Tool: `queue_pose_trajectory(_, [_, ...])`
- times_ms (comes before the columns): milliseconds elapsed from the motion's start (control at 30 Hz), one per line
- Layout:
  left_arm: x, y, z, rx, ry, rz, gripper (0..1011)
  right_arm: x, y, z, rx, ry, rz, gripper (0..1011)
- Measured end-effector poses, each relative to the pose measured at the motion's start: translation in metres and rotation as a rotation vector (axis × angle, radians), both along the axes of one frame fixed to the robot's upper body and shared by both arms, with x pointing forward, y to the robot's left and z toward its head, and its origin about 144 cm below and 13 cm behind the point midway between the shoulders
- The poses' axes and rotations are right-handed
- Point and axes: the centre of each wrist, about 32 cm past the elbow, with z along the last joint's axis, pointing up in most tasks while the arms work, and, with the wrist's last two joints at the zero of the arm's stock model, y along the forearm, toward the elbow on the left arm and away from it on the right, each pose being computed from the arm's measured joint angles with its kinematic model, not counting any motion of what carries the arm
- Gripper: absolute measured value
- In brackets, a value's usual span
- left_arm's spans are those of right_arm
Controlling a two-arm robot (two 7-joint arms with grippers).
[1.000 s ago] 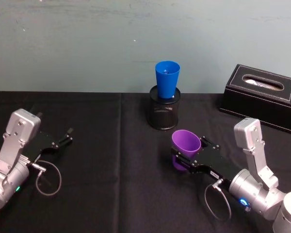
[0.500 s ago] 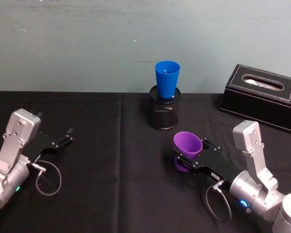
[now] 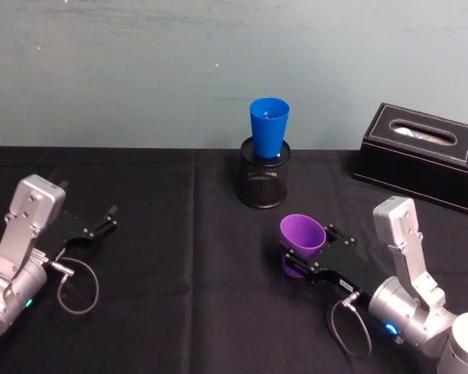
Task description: Pick up one cup with a gripper and tap it against the other cup.
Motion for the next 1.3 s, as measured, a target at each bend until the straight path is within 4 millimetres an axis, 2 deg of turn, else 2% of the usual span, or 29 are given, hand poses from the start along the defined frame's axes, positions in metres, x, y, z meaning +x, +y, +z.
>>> queue_pose_trajectory(1300, [0.0, 0.0, 0.0, 0.0, 0.0, 0.0, 1011, -0.0001, -0.0003, 0.0001, 0.0, -0.001, -0.001, 730])
